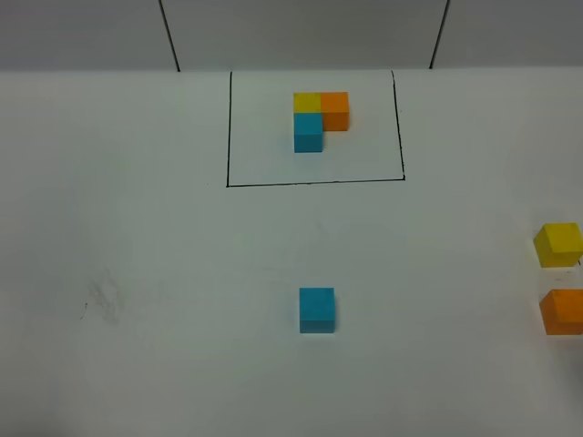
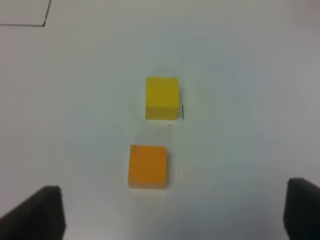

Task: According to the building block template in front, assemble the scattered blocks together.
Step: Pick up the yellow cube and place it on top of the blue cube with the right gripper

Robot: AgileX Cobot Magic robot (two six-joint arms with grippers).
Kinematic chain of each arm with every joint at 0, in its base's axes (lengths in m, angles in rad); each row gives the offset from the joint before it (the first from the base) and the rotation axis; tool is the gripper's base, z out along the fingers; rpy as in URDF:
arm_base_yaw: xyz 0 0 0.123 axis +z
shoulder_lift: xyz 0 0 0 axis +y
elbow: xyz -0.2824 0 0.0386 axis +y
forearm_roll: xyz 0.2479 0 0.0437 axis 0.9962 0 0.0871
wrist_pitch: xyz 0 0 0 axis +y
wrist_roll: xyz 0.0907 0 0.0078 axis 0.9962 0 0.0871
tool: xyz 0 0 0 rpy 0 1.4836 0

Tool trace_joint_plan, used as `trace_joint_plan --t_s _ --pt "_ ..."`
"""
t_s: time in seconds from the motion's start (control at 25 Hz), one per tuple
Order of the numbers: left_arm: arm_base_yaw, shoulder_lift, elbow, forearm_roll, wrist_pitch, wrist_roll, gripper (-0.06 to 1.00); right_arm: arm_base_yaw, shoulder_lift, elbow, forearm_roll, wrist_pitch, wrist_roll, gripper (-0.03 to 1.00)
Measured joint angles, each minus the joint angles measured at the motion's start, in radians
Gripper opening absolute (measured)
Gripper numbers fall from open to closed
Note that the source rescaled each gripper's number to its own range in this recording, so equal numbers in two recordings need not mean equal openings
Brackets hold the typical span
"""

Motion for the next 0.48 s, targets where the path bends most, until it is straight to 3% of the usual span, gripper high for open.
trace_joint_plan --t_s 0.28,0.48 --pt "0.000 0.000 0.000 0.000 0.000 0.000 0.69 0.000 0.549 -0.224 -0.070 -0.039 0.013 0.99" --pt "0.000 0.000 0.000 0.000 0.000 0.000 0.69 -0.001 0.806 -0.385 -0.073 -0.072 0.008 1.00"
